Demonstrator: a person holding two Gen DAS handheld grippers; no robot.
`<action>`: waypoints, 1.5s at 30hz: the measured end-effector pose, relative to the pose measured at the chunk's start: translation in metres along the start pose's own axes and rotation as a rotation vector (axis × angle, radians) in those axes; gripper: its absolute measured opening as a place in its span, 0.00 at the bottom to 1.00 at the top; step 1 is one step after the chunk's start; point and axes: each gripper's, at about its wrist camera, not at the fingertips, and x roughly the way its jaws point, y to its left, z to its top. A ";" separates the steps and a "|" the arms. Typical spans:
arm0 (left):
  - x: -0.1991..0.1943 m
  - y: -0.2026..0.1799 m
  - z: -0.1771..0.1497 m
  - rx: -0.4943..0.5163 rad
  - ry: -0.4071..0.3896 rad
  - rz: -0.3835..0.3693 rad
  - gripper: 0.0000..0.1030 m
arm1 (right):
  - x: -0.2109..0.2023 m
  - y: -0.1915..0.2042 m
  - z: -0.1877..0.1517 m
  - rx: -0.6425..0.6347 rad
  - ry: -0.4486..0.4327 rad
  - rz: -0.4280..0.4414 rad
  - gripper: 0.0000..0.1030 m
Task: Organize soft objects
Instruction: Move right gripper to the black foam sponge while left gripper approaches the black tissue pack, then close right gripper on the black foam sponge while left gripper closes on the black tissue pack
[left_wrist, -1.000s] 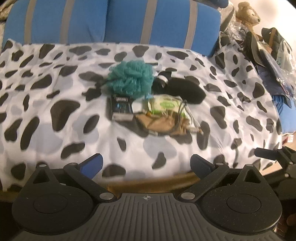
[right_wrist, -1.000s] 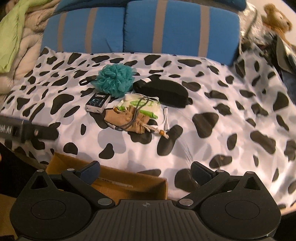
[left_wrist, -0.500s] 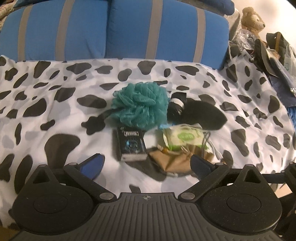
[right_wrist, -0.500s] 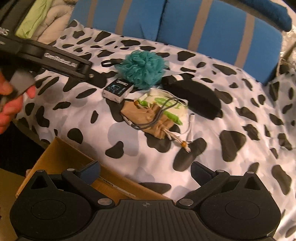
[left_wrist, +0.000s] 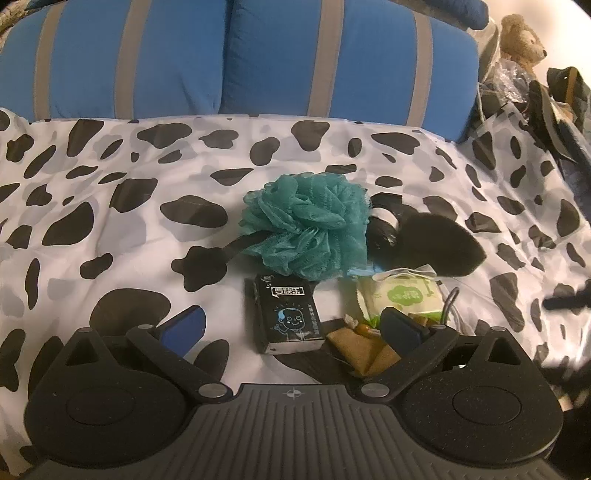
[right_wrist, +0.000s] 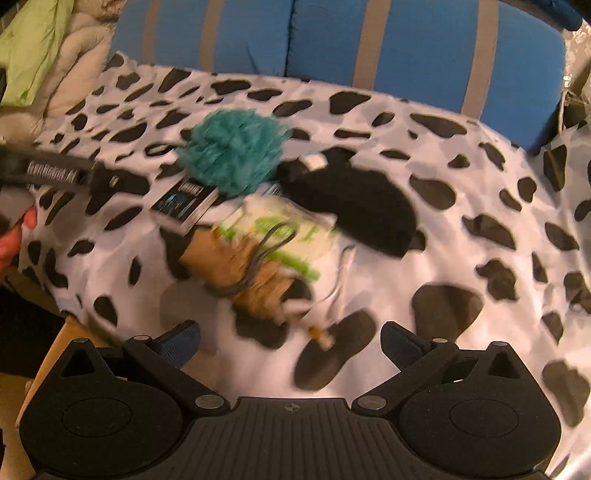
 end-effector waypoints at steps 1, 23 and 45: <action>0.001 0.001 0.001 0.001 0.003 0.001 1.00 | -0.002 -0.009 0.005 -0.001 -0.013 0.008 1.00; 0.012 0.013 0.012 -0.028 0.064 -0.011 1.00 | 0.035 -0.111 0.051 0.113 -0.041 -0.056 1.00; 0.020 0.030 0.005 -0.060 0.130 -0.044 1.00 | 0.118 -0.064 0.088 -0.023 0.089 -0.044 0.69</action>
